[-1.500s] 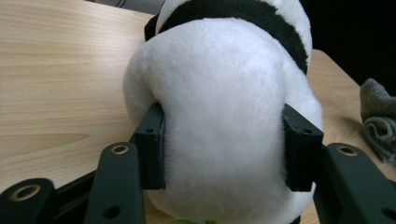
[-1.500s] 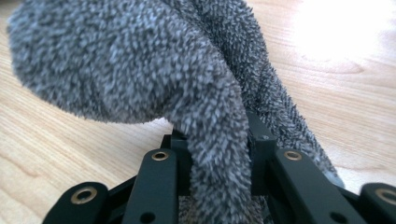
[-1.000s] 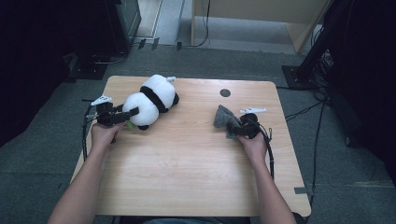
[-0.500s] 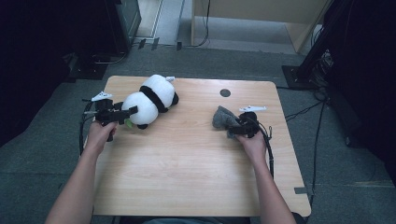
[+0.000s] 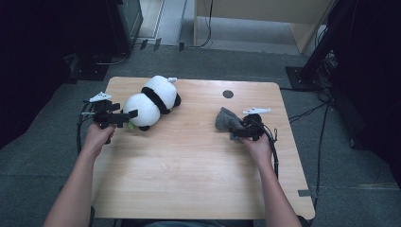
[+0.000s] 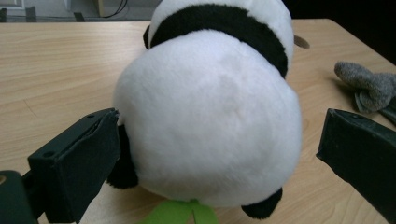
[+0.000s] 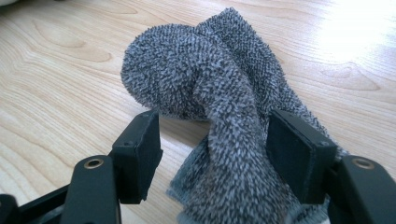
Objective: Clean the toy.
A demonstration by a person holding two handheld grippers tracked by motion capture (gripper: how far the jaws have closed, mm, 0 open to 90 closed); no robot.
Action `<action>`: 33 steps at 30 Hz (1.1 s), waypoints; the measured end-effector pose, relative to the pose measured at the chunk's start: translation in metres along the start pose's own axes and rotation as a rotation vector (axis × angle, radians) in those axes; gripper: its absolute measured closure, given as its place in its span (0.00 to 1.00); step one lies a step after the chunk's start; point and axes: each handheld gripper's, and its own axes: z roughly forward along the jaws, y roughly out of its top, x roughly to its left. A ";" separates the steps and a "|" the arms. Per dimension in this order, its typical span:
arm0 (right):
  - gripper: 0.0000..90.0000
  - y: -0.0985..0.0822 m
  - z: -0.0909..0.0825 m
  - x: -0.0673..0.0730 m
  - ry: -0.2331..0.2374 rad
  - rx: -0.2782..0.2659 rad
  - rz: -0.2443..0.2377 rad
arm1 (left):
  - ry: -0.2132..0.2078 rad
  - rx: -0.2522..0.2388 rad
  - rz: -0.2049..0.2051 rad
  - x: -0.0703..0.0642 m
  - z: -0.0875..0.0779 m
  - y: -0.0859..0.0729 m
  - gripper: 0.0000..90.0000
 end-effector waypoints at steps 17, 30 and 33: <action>0.35 -0.013 -0.034 0.015 0.008 -0.047 -0.007 | -0.011 -0.001 0.095 -0.036 -0.018 -0.017 0.00; 0.35 -0.032 -0.045 0.042 0.044 -0.046 -0.060 | -0.087 0.018 0.154 -0.066 -0.017 -0.032 0.00; 0.35 -0.036 -0.040 0.050 0.049 -0.028 -0.082 | -0.095 0.024 0.148 -0.069 -0.015 -0.037 0.00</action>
